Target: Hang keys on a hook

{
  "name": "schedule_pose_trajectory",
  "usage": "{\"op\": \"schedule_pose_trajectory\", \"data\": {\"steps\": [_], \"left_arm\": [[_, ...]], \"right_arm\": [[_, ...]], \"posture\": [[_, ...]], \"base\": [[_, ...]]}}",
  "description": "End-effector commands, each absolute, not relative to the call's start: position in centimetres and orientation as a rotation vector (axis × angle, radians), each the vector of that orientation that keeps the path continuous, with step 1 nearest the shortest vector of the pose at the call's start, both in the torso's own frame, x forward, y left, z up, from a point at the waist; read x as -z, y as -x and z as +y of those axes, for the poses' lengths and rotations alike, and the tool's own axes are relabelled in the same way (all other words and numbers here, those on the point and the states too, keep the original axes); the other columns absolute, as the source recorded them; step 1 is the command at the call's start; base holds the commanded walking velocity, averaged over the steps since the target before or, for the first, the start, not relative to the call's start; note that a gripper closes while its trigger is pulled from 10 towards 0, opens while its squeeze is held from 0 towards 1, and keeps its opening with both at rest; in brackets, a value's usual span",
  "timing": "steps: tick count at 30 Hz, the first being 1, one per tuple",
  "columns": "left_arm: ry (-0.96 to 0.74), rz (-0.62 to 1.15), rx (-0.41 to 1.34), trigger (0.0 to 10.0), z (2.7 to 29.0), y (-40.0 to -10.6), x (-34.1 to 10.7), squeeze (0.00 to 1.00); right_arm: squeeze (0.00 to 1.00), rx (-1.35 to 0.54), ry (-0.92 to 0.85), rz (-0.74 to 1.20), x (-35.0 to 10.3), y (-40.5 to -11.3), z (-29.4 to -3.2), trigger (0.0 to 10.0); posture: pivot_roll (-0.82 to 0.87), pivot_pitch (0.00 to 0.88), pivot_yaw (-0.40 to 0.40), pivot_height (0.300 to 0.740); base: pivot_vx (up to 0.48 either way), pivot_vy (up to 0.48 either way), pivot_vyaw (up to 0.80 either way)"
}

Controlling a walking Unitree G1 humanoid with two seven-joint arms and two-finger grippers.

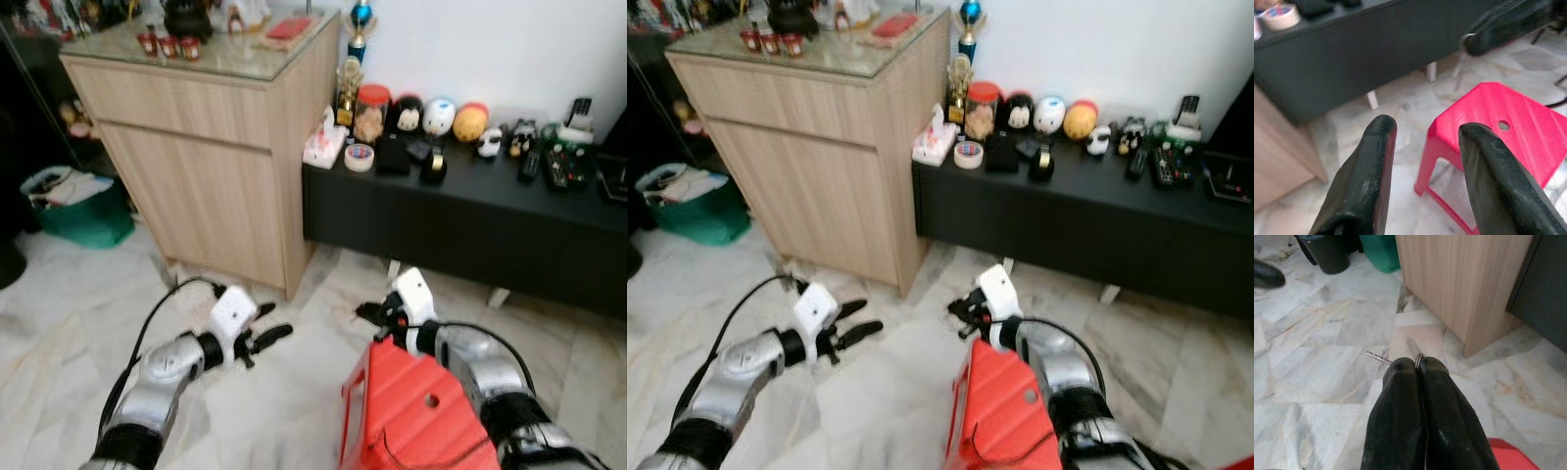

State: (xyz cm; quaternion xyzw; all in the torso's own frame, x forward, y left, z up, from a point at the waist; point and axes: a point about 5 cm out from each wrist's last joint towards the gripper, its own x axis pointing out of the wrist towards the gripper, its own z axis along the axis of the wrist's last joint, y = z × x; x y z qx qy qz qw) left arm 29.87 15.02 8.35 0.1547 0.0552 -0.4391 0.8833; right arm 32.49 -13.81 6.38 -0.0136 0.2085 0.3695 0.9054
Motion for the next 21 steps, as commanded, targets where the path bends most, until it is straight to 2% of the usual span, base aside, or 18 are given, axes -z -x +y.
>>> {"op": "schedule_pose_trajectory", "data": {"steps": [1,11,21], "left_arm": [[-0.355,0.124,0.981,10.0,14.1,-29.5,-8.9,0.00],[-0.416,0.054,1.083,10.0,11.3,-29.1,-11.0,0.00],[-0.440,0.037,1.074,10.0,10.3,-29.4,-11.4,0.00]], "right_arm": [[0.00,-0.760,0.039,0.428,-7.0,-32.6,-14.2,10.0],[0.00,-0.861,0.083,0.363,-9.7,-32.4,-13.2,10.0],[0.00,-0.949,0.119,0.316,-11.6,-31.7,-12.5,10.0]], "posture": [[0.01,0.000,-0.045,0.740],[0.00,0.000,-0.049,0.740],[0.00,0.000,-0.049,0.740]], "base": [[0.000,0.000,0.00],[0.000,0.000,0.00],[0.000,0.000,0.00]]}}
